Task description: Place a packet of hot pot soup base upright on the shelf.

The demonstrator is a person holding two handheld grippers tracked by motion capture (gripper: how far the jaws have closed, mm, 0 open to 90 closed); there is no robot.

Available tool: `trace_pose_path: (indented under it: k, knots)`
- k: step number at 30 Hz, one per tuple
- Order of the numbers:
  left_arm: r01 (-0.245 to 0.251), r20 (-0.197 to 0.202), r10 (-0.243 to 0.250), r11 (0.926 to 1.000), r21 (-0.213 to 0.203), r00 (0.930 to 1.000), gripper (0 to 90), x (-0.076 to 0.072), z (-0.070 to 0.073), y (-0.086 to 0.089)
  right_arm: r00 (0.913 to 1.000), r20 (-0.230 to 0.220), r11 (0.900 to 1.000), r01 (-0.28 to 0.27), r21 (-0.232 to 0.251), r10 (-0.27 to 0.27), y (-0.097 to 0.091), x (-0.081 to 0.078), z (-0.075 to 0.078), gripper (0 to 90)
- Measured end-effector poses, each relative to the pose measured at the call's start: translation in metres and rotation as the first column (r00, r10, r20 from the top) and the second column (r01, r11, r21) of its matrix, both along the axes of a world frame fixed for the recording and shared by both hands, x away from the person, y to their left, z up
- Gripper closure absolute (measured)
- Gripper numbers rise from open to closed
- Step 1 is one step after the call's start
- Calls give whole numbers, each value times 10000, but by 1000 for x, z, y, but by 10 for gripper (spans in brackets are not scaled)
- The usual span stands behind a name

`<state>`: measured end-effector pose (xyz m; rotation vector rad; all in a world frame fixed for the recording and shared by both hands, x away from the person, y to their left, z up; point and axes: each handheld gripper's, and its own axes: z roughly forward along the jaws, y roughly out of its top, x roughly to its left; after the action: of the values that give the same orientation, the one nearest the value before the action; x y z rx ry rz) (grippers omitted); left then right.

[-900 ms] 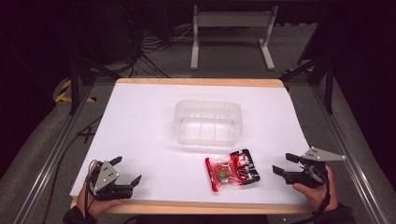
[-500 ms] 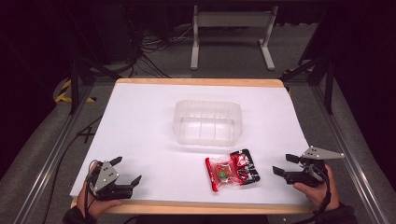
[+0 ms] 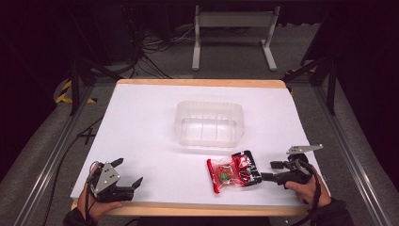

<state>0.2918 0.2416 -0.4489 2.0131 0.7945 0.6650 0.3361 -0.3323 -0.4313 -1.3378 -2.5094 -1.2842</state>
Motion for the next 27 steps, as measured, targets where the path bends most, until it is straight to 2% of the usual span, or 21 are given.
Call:
trace_pose_path:
  k: [3, 6, 9, 14, 16, 17, 18, 22, 24, 26, 27]
  knots:
    - [24, -8, -24, 10000, 7, 10000, 81, 1, 0, 0, 9993, -347, 9999, -142, -59, 139, 8, 3, -3, 191]
    - [52, 5, -52, 10000, 31, 10000, 82, 1, 0, -1, 9981, -562, 9995, -262, 177, 271, 14, 6, -5, 184]
    - [56, -22, -56, 10000, 35, 10000, 82, 1, 0, -1, 9965, -731, 9981, -367, 496, 403, 18, 8, -6, 169]
    - [118, -58, -117, 9999, 105, 9999, 82, 1, -1, -4, 9896, -1263, 9890, -510, 1386, 688, 24, 14, -10, 148]
    - [134, -69, -133, 9998, 124, 9999, 82, 2, -1, -4, 9880, -1328, 9870, -584, 1497, 786, 27, 15, -11, 148]
    - [116, -71, -116, 9999, 101, 9999, 82, 2, -1, -4, 9853, -1454, 9833, -641, 1702, 894, 29, 16, -11, 147]
    - [125, -71, -124, 9999, 107, 9999, 83, 2, -1, -4, 9779, -1733, 9733, -782, 2157, 1169, 33, 19, -14, 147]
    - [163, -85, -162, 9998, 117, 9998, 83, 2, -1, -4, 9673, -2016, 9580, -963, 2703, 1541, 40, 25, -18, 146]
    - [167, -80, -166, 9998, 126, 9998, 83, 2, -1, -4, 9656, -2019, 9557, -1045, 2750, 1637, 45, 27, -18, 160]
    - [170, -95, -169, 9998, 136, 9998, 83, 3, -1, -5, 9666, -1982, 9590, -1072, 2624, 1623, 50, 29, -18, 226]
    - [170, -95, -169, 9998, 136, 9998, 83, 3, -1, -5, 9699, -1889, 9629, -1041, 2489, 1537, 53, 29, -18, 263]
